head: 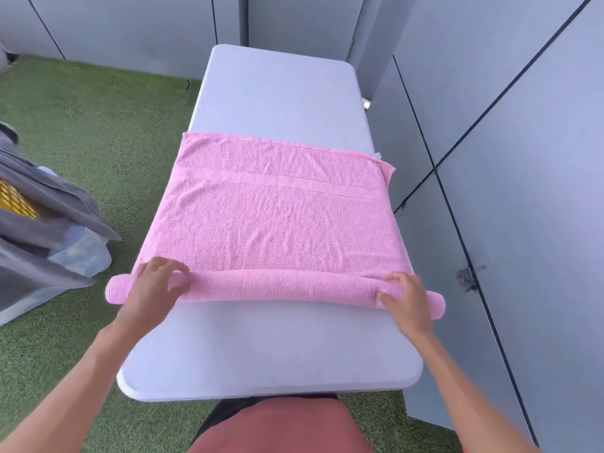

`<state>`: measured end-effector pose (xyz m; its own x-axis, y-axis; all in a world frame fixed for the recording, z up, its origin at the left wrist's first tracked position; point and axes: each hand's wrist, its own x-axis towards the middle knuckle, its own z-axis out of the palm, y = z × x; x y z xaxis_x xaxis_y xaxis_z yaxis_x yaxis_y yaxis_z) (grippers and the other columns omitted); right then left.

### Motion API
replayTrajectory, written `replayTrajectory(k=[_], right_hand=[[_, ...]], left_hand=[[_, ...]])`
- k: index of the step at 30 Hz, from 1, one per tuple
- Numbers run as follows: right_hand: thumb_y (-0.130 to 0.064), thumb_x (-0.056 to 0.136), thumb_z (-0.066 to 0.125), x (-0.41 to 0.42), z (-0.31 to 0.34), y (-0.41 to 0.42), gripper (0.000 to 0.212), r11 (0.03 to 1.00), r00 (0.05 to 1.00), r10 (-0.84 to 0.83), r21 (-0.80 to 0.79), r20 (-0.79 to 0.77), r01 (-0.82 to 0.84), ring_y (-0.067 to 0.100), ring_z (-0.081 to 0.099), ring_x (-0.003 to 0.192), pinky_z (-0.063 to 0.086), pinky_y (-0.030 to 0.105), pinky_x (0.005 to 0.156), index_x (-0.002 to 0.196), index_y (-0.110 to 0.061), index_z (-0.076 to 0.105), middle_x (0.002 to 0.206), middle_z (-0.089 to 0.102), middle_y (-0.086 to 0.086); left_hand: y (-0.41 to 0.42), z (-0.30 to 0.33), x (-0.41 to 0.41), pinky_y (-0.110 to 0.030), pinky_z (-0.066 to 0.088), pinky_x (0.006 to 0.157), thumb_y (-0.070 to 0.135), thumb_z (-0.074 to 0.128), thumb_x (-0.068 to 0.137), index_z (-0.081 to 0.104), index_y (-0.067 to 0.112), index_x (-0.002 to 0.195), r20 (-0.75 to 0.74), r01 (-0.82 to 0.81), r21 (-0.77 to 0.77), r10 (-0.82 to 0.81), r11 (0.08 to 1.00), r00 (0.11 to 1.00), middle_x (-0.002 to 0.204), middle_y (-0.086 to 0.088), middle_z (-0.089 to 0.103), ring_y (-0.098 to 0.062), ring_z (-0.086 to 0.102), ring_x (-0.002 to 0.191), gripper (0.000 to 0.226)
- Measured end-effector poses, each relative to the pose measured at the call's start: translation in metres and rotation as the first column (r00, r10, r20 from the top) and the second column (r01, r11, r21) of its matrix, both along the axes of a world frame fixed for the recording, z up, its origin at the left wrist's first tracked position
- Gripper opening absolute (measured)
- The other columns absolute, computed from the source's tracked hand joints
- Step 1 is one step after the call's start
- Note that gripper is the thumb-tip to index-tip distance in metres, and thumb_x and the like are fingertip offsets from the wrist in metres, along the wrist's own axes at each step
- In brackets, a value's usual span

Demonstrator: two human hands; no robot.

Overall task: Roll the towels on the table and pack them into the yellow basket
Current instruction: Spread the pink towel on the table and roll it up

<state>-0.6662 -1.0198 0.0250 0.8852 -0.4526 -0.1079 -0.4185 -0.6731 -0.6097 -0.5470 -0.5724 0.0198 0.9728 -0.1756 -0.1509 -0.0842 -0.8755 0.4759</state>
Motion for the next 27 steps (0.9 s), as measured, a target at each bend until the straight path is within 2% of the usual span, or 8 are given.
replayTrajectory(k=[3,6,9,14,20,24,26,27], right_hand=[[-0.014,0.083,0.069,-0.018,-0.014,0.017,0.028,0.914,0.992,0.122,-0.393,0.026,-0.102,0.031,0.041,0.122,0.032,0.044,0.107,0.111,-0.015,0.068,0.120,0.051,0.007],[-0.030,0.080,0.073,-0.034,-0.030,0.021,0.061,0.858,0.977,0.164,-0.469,-0.138,-0.210,0.033,0.030,0.131,0.027,0.051,0.112,0.135,-0.014,0.052,0.135,0.043,0.011],[-0.026,0.080,0.073,-0.019,-0.034,0.015,0.064,0.878,0.964,0.161,-0.416,-0.211,-0.238,0.034,0.028,0.133,0.023,0.054,0.111,0.137,-0.014,0.048,0.138,0.040,0.011],[-0.017,0.082,0.071,0.000,-0.026,0.005,0.052,0.902,0.952,0.197,-0.338,-0.235,-0.270,0.030,0.041,0.123,0.029,0.050,0.106,0.131,-0.016,0.053,0.125,0.051,0.001],[-0.026,0.084,0.068,-0.014,-0.017,-0.015,0.045,0.900,0.868,0.282,-0.201,-0.408,-0.387,0.025,0.046,0.123,0.034,0.042,0.104,0.127,-0.015,0.057,0.126,0.056,0.001],[-0.025,0.073,0.080,0.007,0.004,-0.027,0.056,0.973,0.894,0.201,0.190,-0.400,-0.133,0.011,0.049,0.119,0.040,0.029,0.097,0.125,-0.021,0.058,0.124,0.053,-0.007],[-0.019,0.071,0.081,0.017,0.007,-0.025,0.049,0.974,0.944,0.122,0.219,-0.307,-0.055,0.012,0.050,0.114,0.040,0.028,0.088,0.115,-0.024,0.061,0.121,0.053,-0.002],[-0.017,0.072,0.080,0.017,0.006,-0.022,0.041,0.987,0.976,0.072,0.157,-0.203,-0.040,0.014,0.050,0.110,0.038,0.027,0.086,0.108,-0.024,0.062,0.117,0.052,0.001]], left_hand=[[-0.007,-0.008,-0.025,-0.051,0.042,0.082,0.007,0.076,0.078,0.071,0.014,0.101,0.302,-0.013,0.143,-0.031,0.990,0.953,0.106,-0.012,0.059,-0.037,0.050,0.098,0.025],[-0.007,-0.031,-0.044,-0.055,0.043,0.095,0.014,0.078,0.076,0.054,0.004,0.129,0.247,0.132,0.166,-0.170,0.977,0.954,0.123,-0.018,0.052,-0.040,0.050,0.111,0.059],[-0.005,-0.042,-0.029,-0.058,0.029,0.108,0.011,0.082,0.070,0.046,0.000,0.136,0.177,0.165,0.193,-0.200,0.967,0.964,0.133,-0.022,0.050,-0.043,0.042,0.127,0.077],[-0.014,-0.027,0.006,-0.054,0.042,0.089,-0.004,0.080,0.067,0.061,0.000,0.110,0.091,0.172,0.131,-0.184,0.976,0.979,0.104,-0.018,0.063,-0.042,0.055,0.101,0.047],[0.002,-0.019,-0.002,-0.038,0.036,0.098,0.011,0.069,0.085,0.058,0.008,0.126,-0.168,0.249,0.106,-0.229,0.963,0.959,0.120,-0.010,0.060,-0.031,0.053,0.114,0.042],[0.007,-0.008,0.020,-0.035,0.035,0.103,0.010,0.068,0.087,0.055,0.016,0.131,-0.363,0.155,-0.081,-0.174,0.985,0.915,0.130,-0.006,0.056,-0.027,0.050,0.123,0.047],[0.003,-0.004,0.023,-0.037,0.039,0.098,0.006,0.071,0.082,0.060,0.022,0.121,-0.295,0.021,-0.193,-0.078,0.981,0.952,0.124,-0.006,0.059,-0.028,0.053,0.118,0.043],[0.000,-0.004,0.019,-0.040,0.041,0.094,0.005,0.073,0.080,0.063,0.024,0.112,-0.171,-0.009,-0.189,-0.024,0.982,0.985,0.118,-0.007,0.061,-0.030,0.055,0.112,0.038]])
